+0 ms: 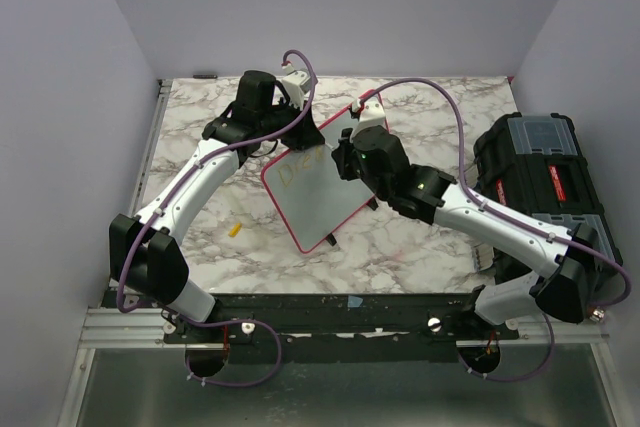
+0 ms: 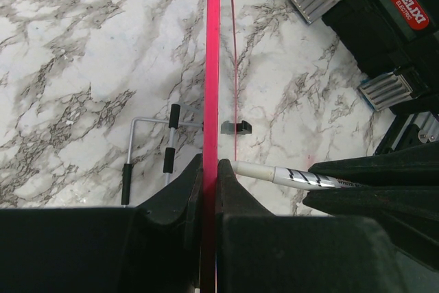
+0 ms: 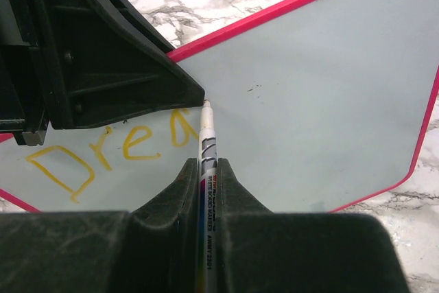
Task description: Write a sentence on the whiteboard
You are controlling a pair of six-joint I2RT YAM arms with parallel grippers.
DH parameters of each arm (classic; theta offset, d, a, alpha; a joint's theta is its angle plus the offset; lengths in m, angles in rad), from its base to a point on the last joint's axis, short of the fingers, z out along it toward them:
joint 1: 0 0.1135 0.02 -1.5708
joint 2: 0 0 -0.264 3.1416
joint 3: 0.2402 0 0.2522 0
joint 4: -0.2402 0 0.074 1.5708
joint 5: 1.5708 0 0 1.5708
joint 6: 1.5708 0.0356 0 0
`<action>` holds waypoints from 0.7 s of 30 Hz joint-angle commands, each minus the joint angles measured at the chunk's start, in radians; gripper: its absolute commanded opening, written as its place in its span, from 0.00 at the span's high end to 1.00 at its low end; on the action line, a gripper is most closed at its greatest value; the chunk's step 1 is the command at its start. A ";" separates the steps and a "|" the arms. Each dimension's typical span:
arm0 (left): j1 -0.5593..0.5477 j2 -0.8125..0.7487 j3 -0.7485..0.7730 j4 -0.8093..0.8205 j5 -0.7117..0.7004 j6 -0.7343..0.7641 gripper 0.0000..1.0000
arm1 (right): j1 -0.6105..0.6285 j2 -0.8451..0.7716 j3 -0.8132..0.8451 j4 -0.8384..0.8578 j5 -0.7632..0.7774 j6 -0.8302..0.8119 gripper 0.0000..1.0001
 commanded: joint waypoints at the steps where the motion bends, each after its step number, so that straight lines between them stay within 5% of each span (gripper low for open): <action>1: -0.014 0.013 -0.039 -0.082 -0.056 0.092 1.00 | -0.008 0.016 0.029 0.016 -0.019 -0.014 0.99; 21: -0.015 0.010 -0.043 -0.076 -0.068 0.092 1.00 | -0.011 -0.010 -0.074 0.009 -0.037 0.022 0.99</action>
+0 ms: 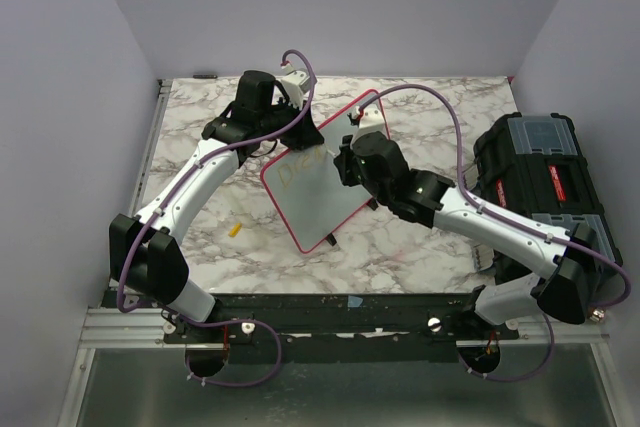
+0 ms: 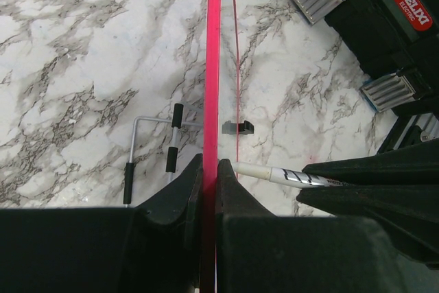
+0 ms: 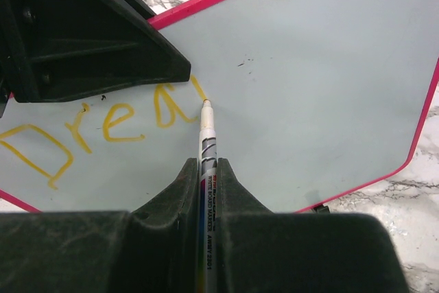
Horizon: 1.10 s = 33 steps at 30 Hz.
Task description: Write a sentence on the whiteboard
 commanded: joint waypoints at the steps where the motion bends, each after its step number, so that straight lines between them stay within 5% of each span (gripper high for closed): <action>1: -0.017 0.008 -0.043 -0.075 -0.065 0.093 1.00 | -0.003 -0.002 -0.021 -0.003 -0.028 0.015 0.99; 33: -0.018 0.005 -0.047 -0.071 -0.061 0.091 1.00 | -0.017 0.061 0.113 -0.031 0.051 -0.013 0.99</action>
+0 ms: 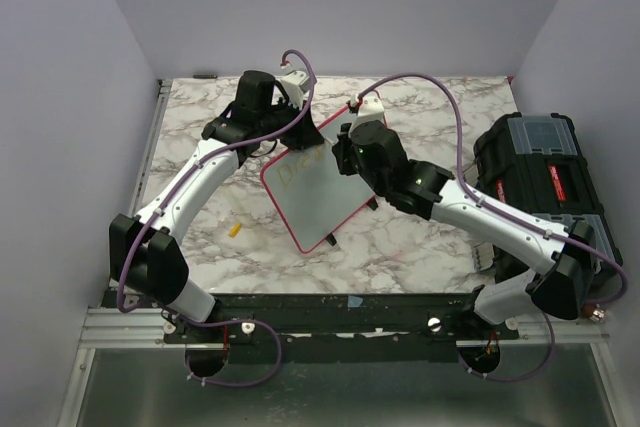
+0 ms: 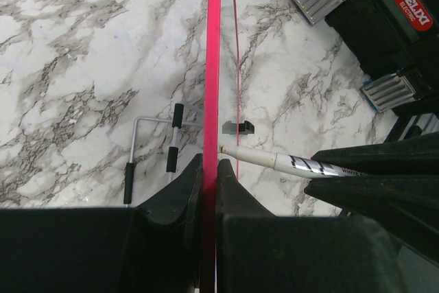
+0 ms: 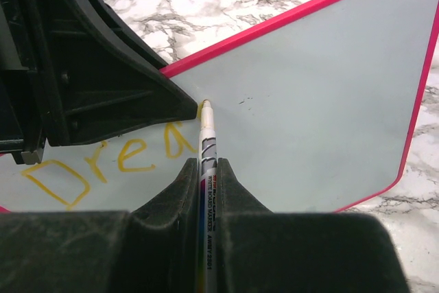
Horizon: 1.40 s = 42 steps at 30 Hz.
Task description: Write a sentence on the whiteboard
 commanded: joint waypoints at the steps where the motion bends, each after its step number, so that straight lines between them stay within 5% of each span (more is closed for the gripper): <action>1: -0.019 0.005 -0.044 -0.074 -0.060 0.091 1.00 | -0.013 0.025 0.014 -0.003 0.026 0.004 0.99; 18: -0.019 0.005 -0.042 -0.077 -0.060 0.090 1.00 | -0.015 -0.008 -0.099 -0.004 -0.014 0.053 0.99; 42: -0.019 0.007 -0.044 -0.076 -0.056 0.090 1.00 | -0.018 0.039 0.021 0.006 -0.008 0.019 0.99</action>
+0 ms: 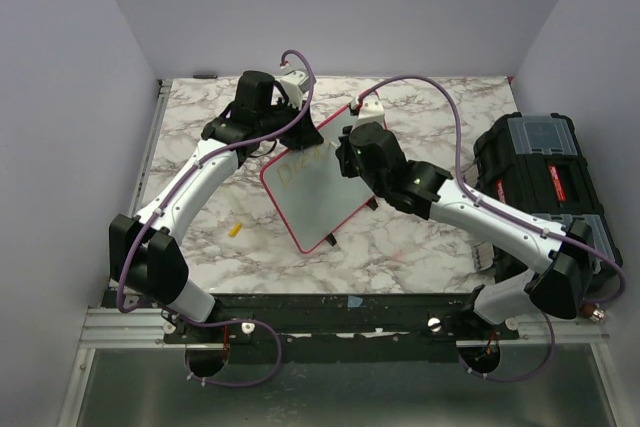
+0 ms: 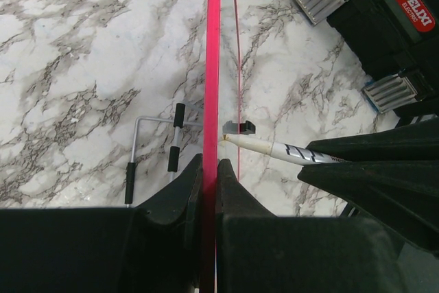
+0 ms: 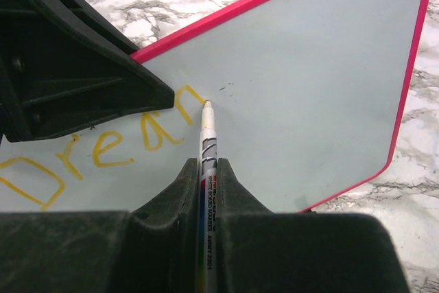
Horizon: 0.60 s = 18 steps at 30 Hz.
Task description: Write a sentence on the whiteboard
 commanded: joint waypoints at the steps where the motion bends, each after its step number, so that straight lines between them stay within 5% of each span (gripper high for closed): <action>1: -0.020 0.008 -0.040 -0.075 -0.052 0.090 1.00 | -0.010 0.033 0.039 0.037 -0.014 -0.004 0.99; 18: -0.020 0.008 -0.039 -0.076 -0.051 0.091 1.00 | -0.012 0.046 0.069 0.041 0.004 -0.008 0.99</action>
